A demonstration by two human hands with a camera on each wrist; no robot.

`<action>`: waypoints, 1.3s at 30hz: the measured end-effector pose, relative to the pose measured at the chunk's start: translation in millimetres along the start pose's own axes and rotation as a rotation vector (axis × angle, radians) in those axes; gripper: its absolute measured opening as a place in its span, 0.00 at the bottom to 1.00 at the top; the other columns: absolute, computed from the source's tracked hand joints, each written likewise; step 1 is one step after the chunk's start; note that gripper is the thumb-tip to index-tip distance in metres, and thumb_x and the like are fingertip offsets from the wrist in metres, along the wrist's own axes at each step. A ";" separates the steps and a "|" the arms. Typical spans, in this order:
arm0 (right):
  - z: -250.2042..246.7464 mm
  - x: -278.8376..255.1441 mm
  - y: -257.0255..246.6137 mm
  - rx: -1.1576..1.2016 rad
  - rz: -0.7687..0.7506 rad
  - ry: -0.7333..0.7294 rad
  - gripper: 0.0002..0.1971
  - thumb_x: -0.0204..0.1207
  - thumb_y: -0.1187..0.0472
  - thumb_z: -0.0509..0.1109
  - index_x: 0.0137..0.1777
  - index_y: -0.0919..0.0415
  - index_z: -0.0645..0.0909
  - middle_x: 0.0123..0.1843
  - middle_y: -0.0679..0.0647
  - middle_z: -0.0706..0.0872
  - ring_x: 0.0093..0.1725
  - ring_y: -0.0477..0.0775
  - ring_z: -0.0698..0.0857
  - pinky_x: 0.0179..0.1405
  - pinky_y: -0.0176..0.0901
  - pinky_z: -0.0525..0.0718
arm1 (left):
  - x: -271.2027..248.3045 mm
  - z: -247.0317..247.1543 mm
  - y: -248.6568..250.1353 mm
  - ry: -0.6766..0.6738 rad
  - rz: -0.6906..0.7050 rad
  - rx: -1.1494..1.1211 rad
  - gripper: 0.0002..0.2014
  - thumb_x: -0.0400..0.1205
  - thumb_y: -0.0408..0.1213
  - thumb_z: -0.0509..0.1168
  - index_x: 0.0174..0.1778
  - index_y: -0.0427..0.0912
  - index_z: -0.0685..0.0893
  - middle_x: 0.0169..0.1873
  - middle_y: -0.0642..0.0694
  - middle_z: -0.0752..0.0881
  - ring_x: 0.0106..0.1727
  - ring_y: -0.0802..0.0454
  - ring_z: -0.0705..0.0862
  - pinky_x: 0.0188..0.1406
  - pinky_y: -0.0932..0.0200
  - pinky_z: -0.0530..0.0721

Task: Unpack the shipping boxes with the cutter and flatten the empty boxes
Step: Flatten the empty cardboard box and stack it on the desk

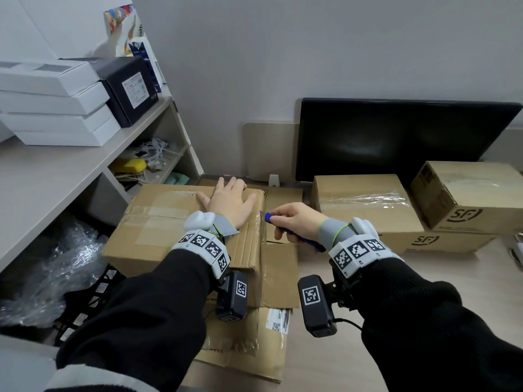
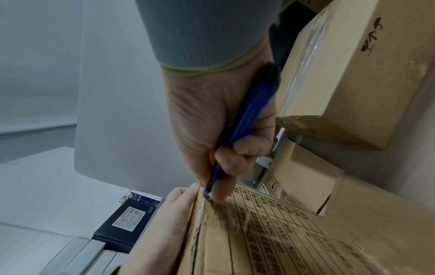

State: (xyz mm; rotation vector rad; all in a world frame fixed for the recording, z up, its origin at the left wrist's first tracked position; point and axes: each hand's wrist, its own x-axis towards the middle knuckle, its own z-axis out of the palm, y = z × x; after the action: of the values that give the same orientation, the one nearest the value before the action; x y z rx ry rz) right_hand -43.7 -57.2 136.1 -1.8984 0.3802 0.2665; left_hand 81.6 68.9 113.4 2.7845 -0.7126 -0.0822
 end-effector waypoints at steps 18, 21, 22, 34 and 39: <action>1.1 -29.2 -3.4 -0.155 -0.008 -0.007 0.18 0.86 0.60 0.58 0.33 0.59 0.77 0.11 0.42 0.73 0.09 0.41 0.64 0.10 0.27 0.61 | 5.6 9.4 0.5 0.015 0.012 0.035 0.18 0.85 0.54 0.50 0.66 0.52 0.73 0.78 0.52 0.68 0.84 0.47 0.54 0.75 0.25 0.49; 0.4 -30.1 -4.4 -0.182 -0.003 -0.024 0.17 0.85 0.61 0.58 0.33 0.61 0.77 0.12 0.41 0.73 0.10 0.41 0.65 0.11 0.27 0.62 | 1.2 7.0 0.7 0.032 0.009 0.017 0.17 0.85 0.53 0.51 0.65 0.51 0.74 0.75 0.53 0.71 0.84 0.47 0.55 0.75 0.26 0.48; -0.2 -30.0 -2.7 -0.183 -0.001 -0.028 0.16 0.85 0.61 0.59 0.35 0.62 0.79 0.14 0.42 0.75 0.11 0.40 0.65 0.12 0.27 0.63 | 0.2 7.1 1.6 0.035 0.009 0.013 0.16 0.85 0.53 0.51 0.64 0.51 0.74 0.74 0.53 0.72 0.84 0.47 0.55 0.75 0.27 0.47; -1.8 -34.3 10.9 -0.056 0.001 0.007 0.12 0.84 0.60 0.62 0.60 0.60 0.84 0.32 0.50 0.86 0.16 0.44 0.67 0.15 0.31 0.66 | -3.7 5.9 5.5 0.049 0.023 0.017 0.17 0.85 0.53 0.51 0.65 0.51 0.75 0.73 0.53 0.73 0.83 0.48 0.57 0.75 0.26 0.48; 3.6 -33.0 11.3 -0.043 0.005 -0.007 0.11 0.84 0.59 0.61 0.55 0.61 0.85 0.32 0.49 0.87 0.15 0.45 0.67 0.16 0.32 0.66 | -5.7 5.5 3.3 0.049 0.022 0.013 0.17 0.85 0.53 0.52 0.64 0.51 0.75 0.74 0.54 0.73 0.83 0.48 0.57 0.75 0.27 0.49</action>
State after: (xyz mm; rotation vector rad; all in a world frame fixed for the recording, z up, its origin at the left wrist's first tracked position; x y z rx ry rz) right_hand -78.4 -53.1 137.1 -1.9385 0.3769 0.2867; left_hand 74.4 67.4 108.9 2.7802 -0.7337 -0.0043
